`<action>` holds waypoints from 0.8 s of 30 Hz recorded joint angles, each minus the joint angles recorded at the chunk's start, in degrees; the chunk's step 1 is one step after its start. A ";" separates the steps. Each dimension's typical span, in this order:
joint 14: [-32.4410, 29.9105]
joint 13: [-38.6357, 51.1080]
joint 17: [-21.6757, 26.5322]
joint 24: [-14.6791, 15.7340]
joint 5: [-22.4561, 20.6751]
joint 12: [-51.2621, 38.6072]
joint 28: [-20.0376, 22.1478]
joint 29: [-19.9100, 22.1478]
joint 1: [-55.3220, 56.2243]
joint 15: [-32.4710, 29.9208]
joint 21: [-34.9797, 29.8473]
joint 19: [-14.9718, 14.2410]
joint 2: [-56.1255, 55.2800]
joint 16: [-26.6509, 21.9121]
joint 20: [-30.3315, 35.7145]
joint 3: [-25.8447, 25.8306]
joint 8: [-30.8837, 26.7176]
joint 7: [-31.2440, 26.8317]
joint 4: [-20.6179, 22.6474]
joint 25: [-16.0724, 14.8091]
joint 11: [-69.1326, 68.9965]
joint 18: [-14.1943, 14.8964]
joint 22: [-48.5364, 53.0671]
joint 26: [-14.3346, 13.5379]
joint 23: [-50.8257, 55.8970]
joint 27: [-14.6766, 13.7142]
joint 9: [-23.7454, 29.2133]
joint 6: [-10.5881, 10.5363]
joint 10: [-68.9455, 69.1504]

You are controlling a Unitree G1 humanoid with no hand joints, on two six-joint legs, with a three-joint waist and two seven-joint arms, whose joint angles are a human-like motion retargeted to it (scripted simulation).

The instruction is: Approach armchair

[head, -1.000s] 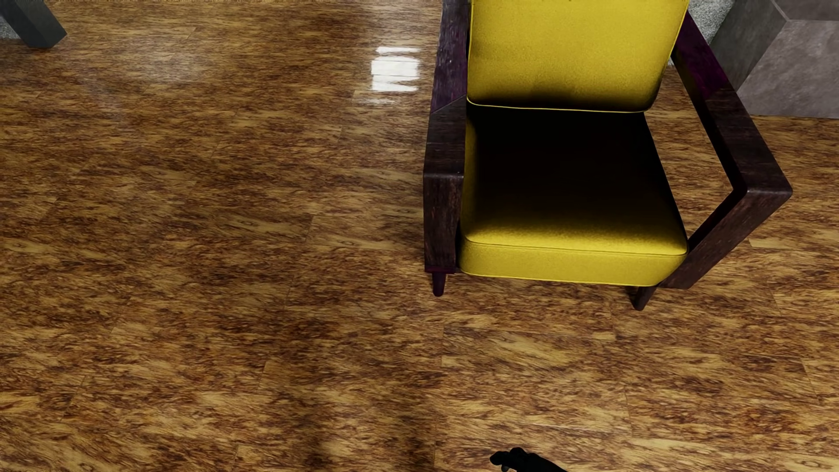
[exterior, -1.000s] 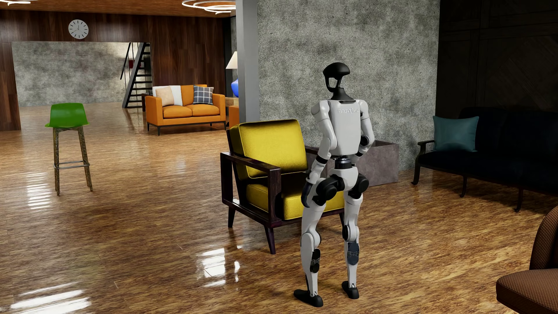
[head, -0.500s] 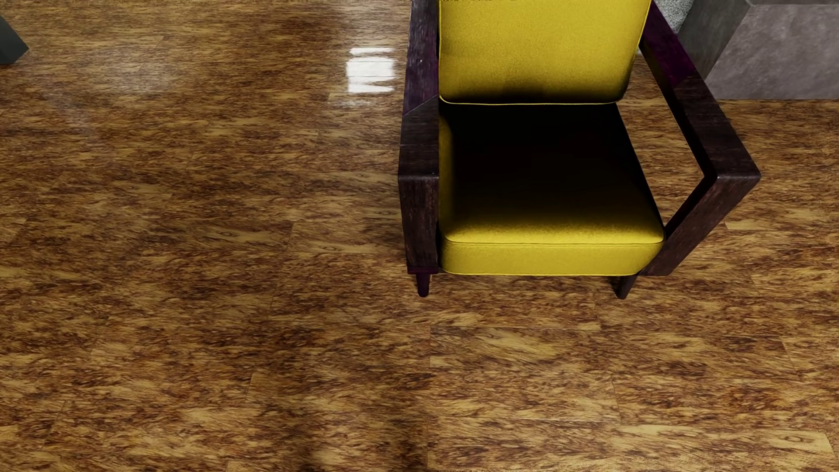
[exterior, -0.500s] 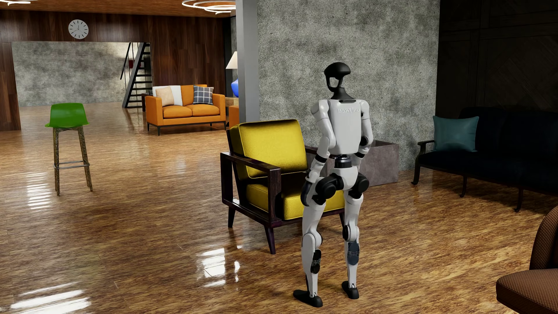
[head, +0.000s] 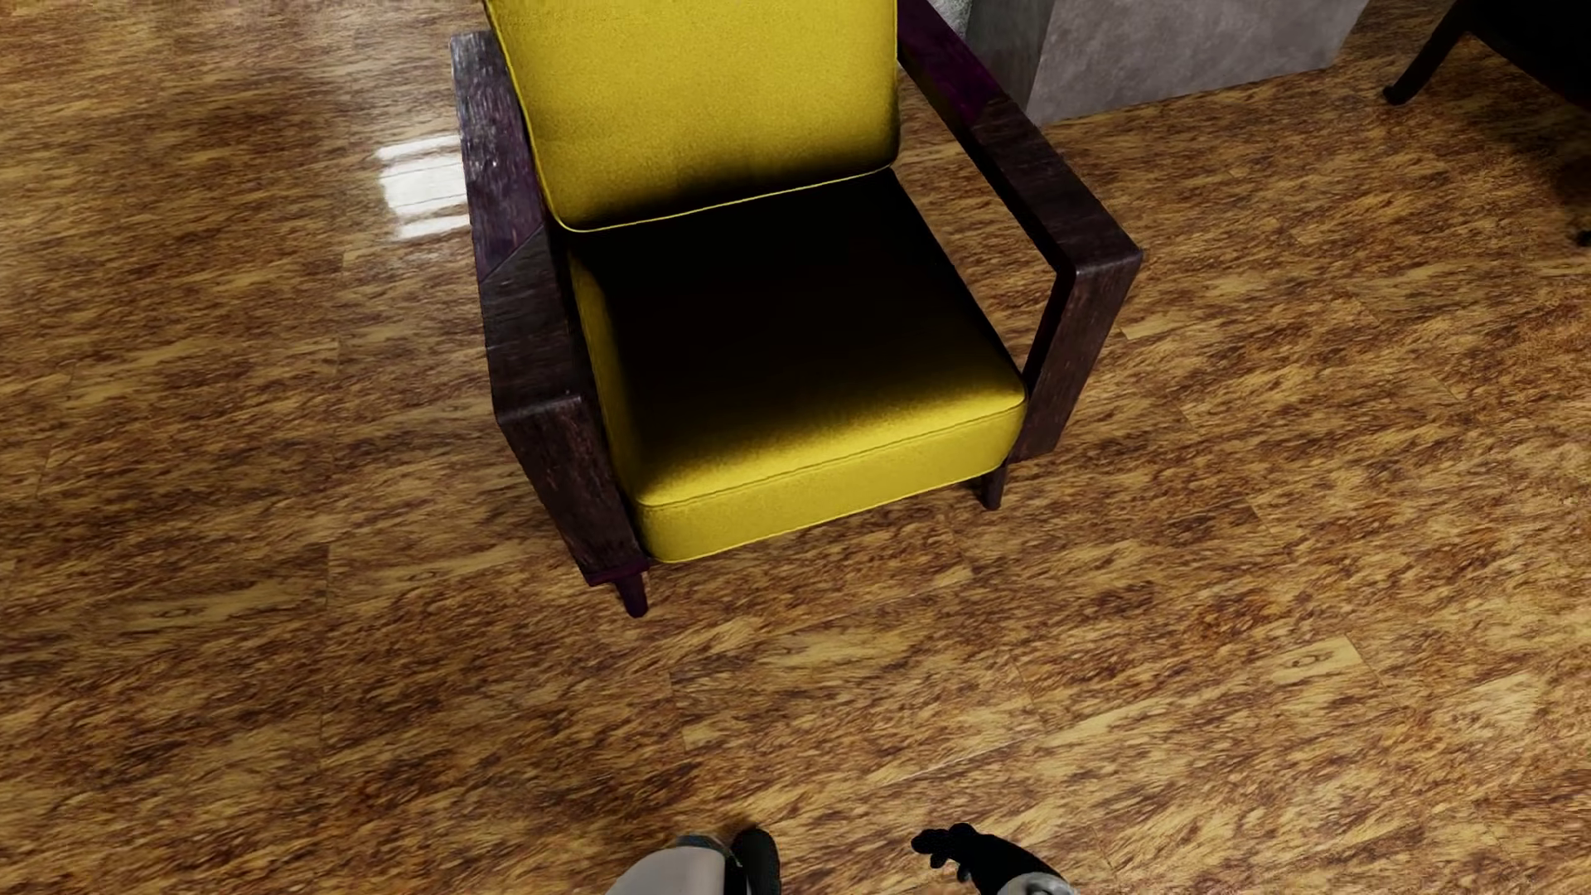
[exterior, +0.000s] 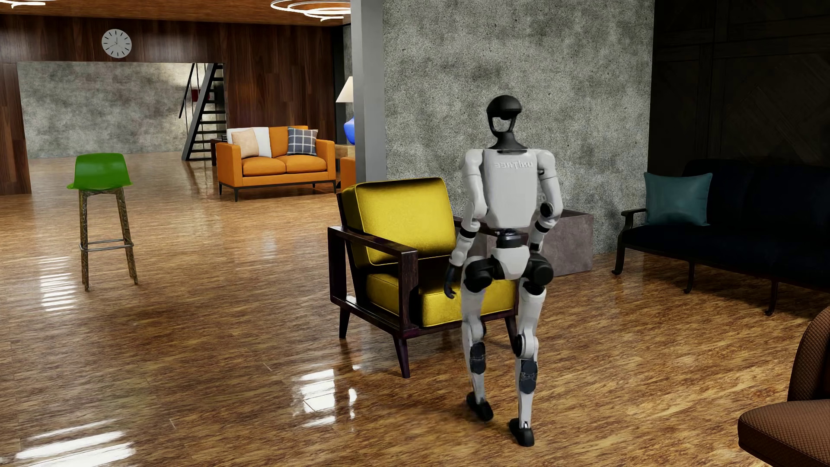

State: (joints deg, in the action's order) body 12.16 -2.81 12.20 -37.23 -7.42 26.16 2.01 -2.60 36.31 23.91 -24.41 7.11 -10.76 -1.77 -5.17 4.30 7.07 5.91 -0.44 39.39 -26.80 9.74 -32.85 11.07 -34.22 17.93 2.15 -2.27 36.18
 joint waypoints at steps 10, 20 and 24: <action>0.48 0.33 0.41 -0.07 0.16 -3.63 1.94 2.18 -13.82 -11.93 -0.93 -10.05 -2.76 -0.35 -0.34 -0.07 -5.30 14.97 -2.51 -4.86 -19.75 -17.33 -1.55 0.75 -11.15 1.87 -0.36 0.77 -12.94; 4.20 -6.00 2.12 0.71 17.64 -7.53 3.32 1.67 -17.82 -7.81 2.03 -7.80 -17.83 -0.72 2.08 -2.91 -1.35 11.46 -0.71 -7.36 -18.00 -13.68 3.46 -3.78 -11.79 3.24 1.00 3.78 -12.90; 4.60 -5.90 -0.27 0.90 13.01 -7.78 3.09 3.40 -18.44 -10.03 2.75 -10.25 -12.61 -0.91 2.33 -2.90 -8.67 6.33 -0.86 -6.97 -3.30 -11.24 1.73 -1.09 -11.00 3.13 0.75 3.93 -12.89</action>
State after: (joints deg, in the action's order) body 16.77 -8.71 11.93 -36.33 5.59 18.38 5.10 0.80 17.87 13.88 -21.66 -3.13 -23.37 -2.68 -2.84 1.40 -1.60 12.24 -1.30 32.42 -30.11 -1.50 -31.12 9.98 -45.22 21.06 2.90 1.66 23.29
